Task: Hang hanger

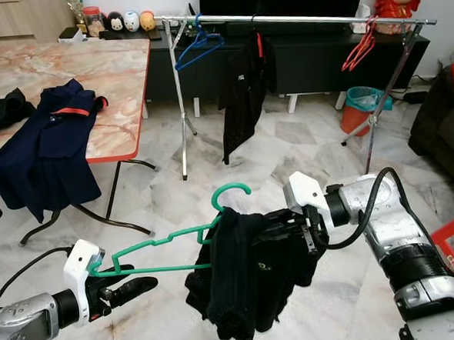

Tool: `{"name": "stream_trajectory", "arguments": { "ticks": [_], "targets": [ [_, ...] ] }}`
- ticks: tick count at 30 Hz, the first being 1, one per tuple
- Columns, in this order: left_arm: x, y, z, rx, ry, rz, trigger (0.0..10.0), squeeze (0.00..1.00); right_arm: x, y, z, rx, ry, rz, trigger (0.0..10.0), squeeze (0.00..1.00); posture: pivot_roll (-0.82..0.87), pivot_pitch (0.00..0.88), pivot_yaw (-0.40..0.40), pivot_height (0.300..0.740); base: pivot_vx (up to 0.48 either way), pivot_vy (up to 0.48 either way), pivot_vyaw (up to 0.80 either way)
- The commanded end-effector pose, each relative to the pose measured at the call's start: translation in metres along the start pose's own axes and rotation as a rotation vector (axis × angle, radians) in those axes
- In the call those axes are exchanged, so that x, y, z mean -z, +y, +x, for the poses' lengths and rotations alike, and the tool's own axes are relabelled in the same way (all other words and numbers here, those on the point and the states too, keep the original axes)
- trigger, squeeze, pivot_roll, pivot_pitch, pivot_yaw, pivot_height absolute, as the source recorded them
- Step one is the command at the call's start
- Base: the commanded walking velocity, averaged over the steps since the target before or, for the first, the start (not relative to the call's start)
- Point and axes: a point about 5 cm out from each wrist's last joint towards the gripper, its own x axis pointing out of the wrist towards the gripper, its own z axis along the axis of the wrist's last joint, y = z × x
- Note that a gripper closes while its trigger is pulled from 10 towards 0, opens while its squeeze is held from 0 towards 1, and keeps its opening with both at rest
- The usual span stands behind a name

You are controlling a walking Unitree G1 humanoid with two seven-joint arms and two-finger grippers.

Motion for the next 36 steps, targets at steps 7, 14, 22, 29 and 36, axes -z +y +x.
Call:
{"name": "stream_trajectory", "arguments": {
  "ticks": [7, 14, 22, 29, 36],
  "targets": [
    [0.010, -0.014, 0.007, 0.062, 0.080, 0.136, 10.0, 0.00, -0.016, -0.010, 0.009, -0.050, -0.001, -0.075, 10.0, 0.00, 0.18, 0.000, -0.098, 0.740, 0.000, 0.000, 0.00],
    [0.010, -0.017, 0.014, 0.065, 0.087, 0.152, 10.0, 0.00, -0.025, -0.018, 0.029, -0.082, -0.038, -0.112, 10.0, 0.00, 0.19, 0.000, -0.107, 0.740, 0.000, 0.000, 0.00],
    [0.004, -0.004, 0.023, -0.101, -0.006, 0.103, 10.0, 0.00, -0.032, -0.029, 0.049, 0.011, -0.092, -0.126, 10.0, 0.00, 0.19, 0.000, -0.114, 0.740, 0.000, 0.000, 0.00],
    [-0.034, 0.022, 0.003, -0.287, -0.225, 0.099, 10.0, 0.00, 0.002, -0.007, 0.044, -0.111, 0.087, -0.093, 10.0, 0.00, 0.20, 0.000, -0.123, 0.740, 0.000, 0.000, 0.00],
    [-0.068, 0.027, -0.008, -0.339, -0.408, 0.107, 10.0, 0.00, 0.025, 0.009, 0.038, -0.178, 0.198, -0.045, 10.0, 0.00, 0.20, 0.000, -0.123, 0.740, 0.000, 0.000, 0.00]
  ]
}}
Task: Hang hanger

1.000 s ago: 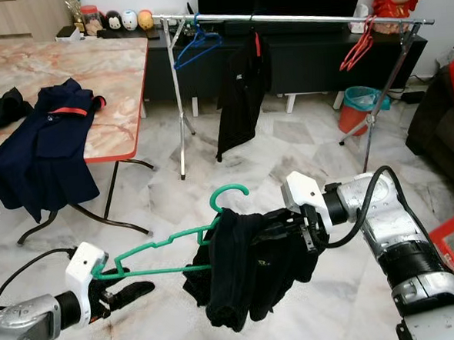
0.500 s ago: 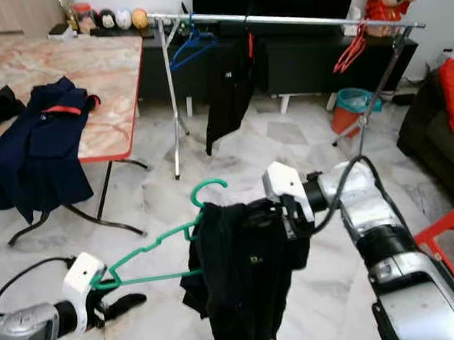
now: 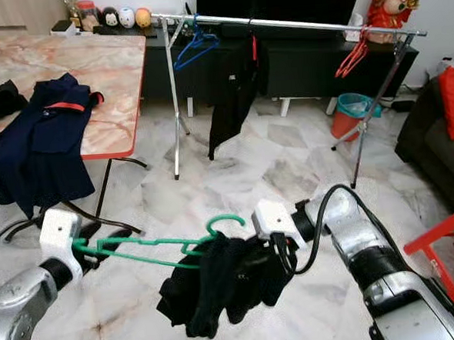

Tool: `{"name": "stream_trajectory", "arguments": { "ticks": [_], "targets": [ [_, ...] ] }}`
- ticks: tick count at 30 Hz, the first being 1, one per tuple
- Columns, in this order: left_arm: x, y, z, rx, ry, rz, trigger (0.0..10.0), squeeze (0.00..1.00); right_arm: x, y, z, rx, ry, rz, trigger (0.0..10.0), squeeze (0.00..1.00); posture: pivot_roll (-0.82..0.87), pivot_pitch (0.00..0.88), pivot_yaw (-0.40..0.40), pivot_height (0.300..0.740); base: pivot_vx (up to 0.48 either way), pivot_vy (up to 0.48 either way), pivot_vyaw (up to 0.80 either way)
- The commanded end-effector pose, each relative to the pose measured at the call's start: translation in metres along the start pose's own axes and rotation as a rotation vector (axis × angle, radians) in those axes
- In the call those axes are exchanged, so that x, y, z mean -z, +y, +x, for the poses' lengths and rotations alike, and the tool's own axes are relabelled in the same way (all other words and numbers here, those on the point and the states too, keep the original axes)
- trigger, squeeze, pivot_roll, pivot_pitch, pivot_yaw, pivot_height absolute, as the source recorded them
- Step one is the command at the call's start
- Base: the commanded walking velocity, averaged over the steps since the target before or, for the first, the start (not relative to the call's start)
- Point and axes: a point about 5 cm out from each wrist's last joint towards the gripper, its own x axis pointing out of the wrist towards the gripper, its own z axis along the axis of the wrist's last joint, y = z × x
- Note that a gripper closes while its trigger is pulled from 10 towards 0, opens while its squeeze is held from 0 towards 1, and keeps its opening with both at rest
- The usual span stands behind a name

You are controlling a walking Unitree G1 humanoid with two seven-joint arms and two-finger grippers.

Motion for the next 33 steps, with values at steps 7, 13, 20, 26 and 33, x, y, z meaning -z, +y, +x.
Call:
{"name": "stream_trajectory", "arguments": {
  "ticks": [7, 13, 20, 26, 33],
  "targets": [
    [-0.023, 0.013, 0.003, -0.132, -0.126, 0.012, 10.0, 0.00, 0.015, 0.009, -0.011, -0.008, 0.117, 0.010, 10.0, 0.00, 0.19, 0.000, -0.122, 0.740, 0.000, 0.000, 0.00],
    [-0.011, 0.041, -0.004, -0.345, -0.064, -0.009, 10.0, 0.00, 0.016, 0.008, -0.019, 0.047, 0.116, 0.019, 10.0, 0.00, 0.19, 0.000, -0.121, 0.740, 0.000, 0.000, 0.00],
    [0.046, 0.067, -0.022, -0.524, 0.323, 0.126, 10.0, 0.00, -0.008, -0.005, -0.038, 0.139, -0.029, -0.017, 10.0, 0.00, 0.18, 0.000, -0.114, 0.740, 0.000, 0.000, 0.00],
    [0.074, 0.060, -0.026, -0.525, 0.467, 0.067, 10.0, 0.00, -0.016, -0.011, -0.051, 0.191, -0.050, -0.034, 10.0, 0.00, 0.18, 0.000, -0.115, 0.740, 0.000, 0.000, 0.00],
    [0.070, 0.012, -0.007, -0.140, 0.349, -0.064, 10.0, 0.00, -0.020, -0.013, -0.045, 0.176, -0.096, -0.031, 10.0, 0.00, 0.19, 0.000, -0.116, 0.740, 0.000, 0.000, 0.00]
  ]
}}
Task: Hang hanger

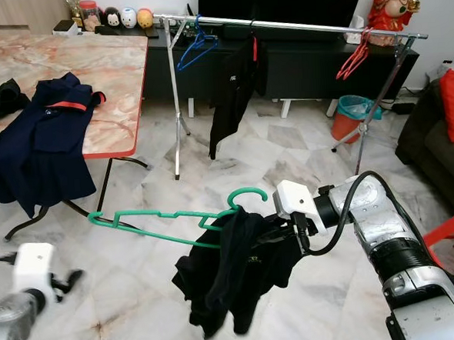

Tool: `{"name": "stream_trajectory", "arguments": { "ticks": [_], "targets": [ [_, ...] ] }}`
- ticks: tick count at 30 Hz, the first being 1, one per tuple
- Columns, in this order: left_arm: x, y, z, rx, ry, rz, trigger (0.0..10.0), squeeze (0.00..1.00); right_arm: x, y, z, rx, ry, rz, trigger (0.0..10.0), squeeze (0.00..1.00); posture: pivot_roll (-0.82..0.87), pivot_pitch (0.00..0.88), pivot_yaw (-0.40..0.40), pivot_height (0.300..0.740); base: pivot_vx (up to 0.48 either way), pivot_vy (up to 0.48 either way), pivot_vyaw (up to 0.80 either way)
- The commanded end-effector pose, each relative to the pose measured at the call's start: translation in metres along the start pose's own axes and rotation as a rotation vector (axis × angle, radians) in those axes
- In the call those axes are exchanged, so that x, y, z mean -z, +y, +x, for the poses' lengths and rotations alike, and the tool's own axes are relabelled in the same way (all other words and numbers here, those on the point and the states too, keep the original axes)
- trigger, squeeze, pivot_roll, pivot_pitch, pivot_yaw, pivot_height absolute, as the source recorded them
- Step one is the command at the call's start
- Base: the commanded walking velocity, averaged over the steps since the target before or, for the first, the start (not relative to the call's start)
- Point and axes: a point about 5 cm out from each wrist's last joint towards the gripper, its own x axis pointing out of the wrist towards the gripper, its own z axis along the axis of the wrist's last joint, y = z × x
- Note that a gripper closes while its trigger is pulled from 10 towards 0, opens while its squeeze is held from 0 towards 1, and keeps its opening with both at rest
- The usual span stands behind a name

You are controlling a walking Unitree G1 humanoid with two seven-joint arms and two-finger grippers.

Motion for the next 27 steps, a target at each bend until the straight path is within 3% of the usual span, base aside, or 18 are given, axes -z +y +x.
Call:
{"name": "stream_trajectory", "arguments": {
  "ticks": [1, 3, 7, 11, 14, 15, 17, 22, 23, 24, 25, 27],
  "targets": [
    [-0.013, -0.010, -0.001, 0.073, -0.079, 0.016, 10.0, 0.00, -0.012, -0.005, -0.006, 0.020, -0.041, -0.040, 10.0, 0.00, 0.19, 0.000, -0.116, 0.740, 0.000, 0.000, 0.00],
    [-0.016, -0.013, -0.001, 0.107, -0.105, 0.000, 10.0, 0.00, -0.011, -0.005, -0.002, 0.011, -0.040, -0.040, 10.0, 0.00, 0.19, 0.000, -0.118, 0.740, 0.000, 0.000, 0.00],
    [-0.020, -0.029, -0.007, 0.260, -0.133, 0.032, 10.0, 0.00, -0.019, -0.011, 0.001, 0.025, -0.083, -0.048, 10.0, 0.00, 0.19, 0.000, -0.118, 0.740, 0.000, 0.000, 0.00],
    [-0.023, -0.039, -0.010, 0.337, -0.165, 0.063, 10.0, 0.00, -0.026, -0.015, 0.004, 0.013, -0.103, -0.063, 10.0, 0.00, 0.19, 0.000, -0.119, 0.740, 0.000, 0.000, 0.00],
    [-0.024, -0.043, -0.012, 0.372, -0.178, 0.082, 10.0, 0.00, -0.027, -0.015, 0.006, 0.006, -0.104, -0.067, 10.0, 0.00, 0.19, 0.000, -0.120, 0.740, 0.000, 0.000, 0.00],
    [-0.023, -0.045, -0.015, 0.409, -0.165, 0.137, 10.0, 0.00, -0.027, -0.017, 0.008, 0.005, -0.099, -0.066, 10.0, 0.00, 0.20, 0.000, -0.122, 0.740, 0.000, 0.000, 0.00],
    [-0.023, -0.045, -0.016, 0.418, -0.159, 0.163, 10.0, 0.00, -0.027, -0.017, 0.008, 0.004, -0.096, -0.065, 10.0, 0.00, 0.20, 0.000, -0.122, 0.740, 0.000, 0.000, 0.00],
    [-0.030, -0.051, -0.024, 0.491, -0.211, 0.166, 10.0, 0.00, -0.027, -0.018, 0.013, -0.001, -0.102, -0.065, 10.0, 0.00, 0.20, 0.000, -0.122, 0.740, 0.000, 0.000, 0.00],
    [-0.030, -0.053, -0.025, 0.512, -0.214, 0.165, 10.0, 0.33, -0.027, -0.017, 0.014, -0.004, -0.103, -0.065, 10.0, 0.00, 0.20, 0.000, -0.121, 0.740, 0.000, 0.000, 0.00],
    [-0.030, -0.054, -0.025, 0.526, -0.214, 0.164, 10.0, 0.33, -0.027, -0.017, 0.015, -0.006, -0.105, -0.064, 10.0, 0.00, 0.20, 0.000, -0.121, 0.740, 0.000, 0.000, 0.00],
    [-0.029, -0.055, -0.025, 0.538, -0.214, 0.170, 10.0, 1.00, -0.027, -0.017, 0.016, -0.008, -0.105, -0.064, 10.0, 0.00, 0.20, 0.000, -0.121, 0.740, 0.000, 0.000, 0.00],
    [-0.029, -0.057, -0.026, 0.551, -0.217, 0.196, 10.0, 1.00, -0.027, -0.017, 0.017, -0.012, -0.102, -0.065, 10.0, 0.00, 0.20, 0.000, -0.121, 0.740, 0.000, 0.000, 0.00]
  ]
}}
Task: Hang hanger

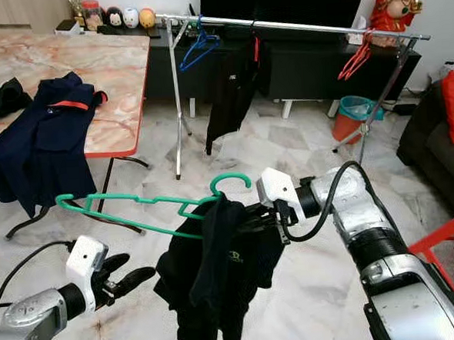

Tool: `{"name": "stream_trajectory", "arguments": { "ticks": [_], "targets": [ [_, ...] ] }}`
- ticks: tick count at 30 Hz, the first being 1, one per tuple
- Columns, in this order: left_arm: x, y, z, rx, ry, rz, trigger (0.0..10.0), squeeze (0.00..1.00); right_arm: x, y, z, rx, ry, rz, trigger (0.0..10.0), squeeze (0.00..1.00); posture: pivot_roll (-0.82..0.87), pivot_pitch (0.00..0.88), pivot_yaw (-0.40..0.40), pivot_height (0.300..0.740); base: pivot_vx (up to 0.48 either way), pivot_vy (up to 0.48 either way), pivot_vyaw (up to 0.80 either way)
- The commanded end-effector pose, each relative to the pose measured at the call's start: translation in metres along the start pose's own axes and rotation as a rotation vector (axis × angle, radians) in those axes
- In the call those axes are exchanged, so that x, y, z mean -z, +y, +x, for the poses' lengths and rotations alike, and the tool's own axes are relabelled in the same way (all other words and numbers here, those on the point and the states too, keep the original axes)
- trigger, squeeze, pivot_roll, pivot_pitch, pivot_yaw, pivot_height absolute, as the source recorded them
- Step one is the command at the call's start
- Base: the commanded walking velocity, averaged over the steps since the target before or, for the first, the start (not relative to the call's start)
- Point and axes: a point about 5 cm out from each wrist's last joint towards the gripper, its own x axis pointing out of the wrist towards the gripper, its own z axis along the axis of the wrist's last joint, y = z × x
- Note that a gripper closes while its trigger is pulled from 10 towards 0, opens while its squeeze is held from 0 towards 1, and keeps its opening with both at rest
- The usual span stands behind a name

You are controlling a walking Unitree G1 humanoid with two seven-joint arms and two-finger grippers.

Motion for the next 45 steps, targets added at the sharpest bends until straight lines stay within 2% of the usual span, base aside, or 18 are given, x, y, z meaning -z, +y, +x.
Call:
{"name": "stream_trajectory", "arguments": {
  "ticks": [1, 8, 13, 14, 15, 16, 27, 32, 42, 43, 44, 45],
  "targets": [
    [0.000, -0.008, 0.001, 0.051, -0.006, 0.021, 10.0, 1.00, -0.006, -0.004, -0.005, 0.014, -0.005, -0.031, 10.0, 0.00, 0.20, 0.000, -0.121, 0.740, 0.000, 0.000, 0.00],
    [-0.001, -0.019, -0.001, 0.156, 0.003, 0.017, 10.0, 1.00, -0.006, -0.004, -0.004, 0.007, -0.001, -0.031, 10.0, 0.00, 0.20, 0.000, -0.128, 0.740, 0.000, 0.000, 0.00],
    [0.003, -0.018, -0.004, 0.152, 0.033, 0.051, 10.0, 1.00, -0.007, -0.005, -0.002, 0.000, -0.004, -0.036, 10.0, 0.00, 0.20, 0.000, -0.131, 0.740, 0.000, 0.000, 0.00],
    [0.003, -0.018, -0.004, 0.143, 0.032, 0.059, 10.0, 0.64, -0.007, -0.005, -0.002, -0.001, -0.004, -0.037, 10.0, 0.00, 0.20, 0.000, -0.131, 0.740, 0.000, 0.000, 0.00],
    [0.003, -0.018, -0.004, 0.143, 0.032, 0.059, 10.0, 0.64, -0.007, -0.005, -0.002, -0.001, -0.004, -0.037, 10.0, 0.00, 0.20, 0.000, -0.131, 0.740, 0.000, 0.000, 0.00],
    [0.002, -0.017, -0.004, 0.138, 0.030, 0.064, 10.0, 0.00, -0.007, -0.005, -0.002, -0.002, -0.004, -0.038, 10.0, 0.00, 0.20, 0.000, -0.132, 0.740, 0.000, 0.000, 0.00],
    [-0.003, -0.018, 0.005, 0.128, 0.000, 0.083, 10.0, 0.00, -0.010, -0.006, 0.004, -0.025, -0.010, -0.053, 10.0, 0.00, 0.20, 0.000, -0.136, 0.740, 0.000, 0.000, 0.00],
    [-0.002, -0.021, 0.007, 0.149, 0.010, 0.079, 10.0, 0.00, -0.011, -0.006, 0.006, -0.033, -0.011, -0.055, 10.0, 0.00, 0.20, 0.000, -0.141, 0.740, 0.000, 0.000, 0.00],
    [-0.009, -0.030, 0.015, 0.195, -0.038, 0.069, 10.0, 0.00, -0.012, -0.007, 0.012, -0.044, -0.023, -0.055, 10.0, 0.00, 0.20, 0.000, -0.149, 0.740, 0.000, 0.000, 0.00],
    [-0.010, -0.031, 0.015, 0.203, -0.036, 0.069, 9.2, 0.00, -0.012, -0.007, 0.012, -0.045, -0.023, -0.054, 10.0, 0.00, 0.20, 0.000, -0.149, 0.740, 0.000, 0.000, 0.00],
    [-0.010, -0.031, 0.016, 0.205, -0.034, 0.068, 4.7, 0.00, -0.012, -0.007, 0.012, -0.046, -0.023, -0.055, 10.0, 0.00, 0.20, 0.000, -0.148, 0.740, 0.000, 0.000, 0.00],
    [-0.010, -0.031, 0.016, 0.205, -0.032, 0.068, 2.5, 0.00, -0.013, -0.007, 0.012, -0.046, -0.024, -0.055, 10.0, 0.00, 0.20, 0.000, -0.149, 0.740, 0.000, 0.000, 0.00]
  ]
}}
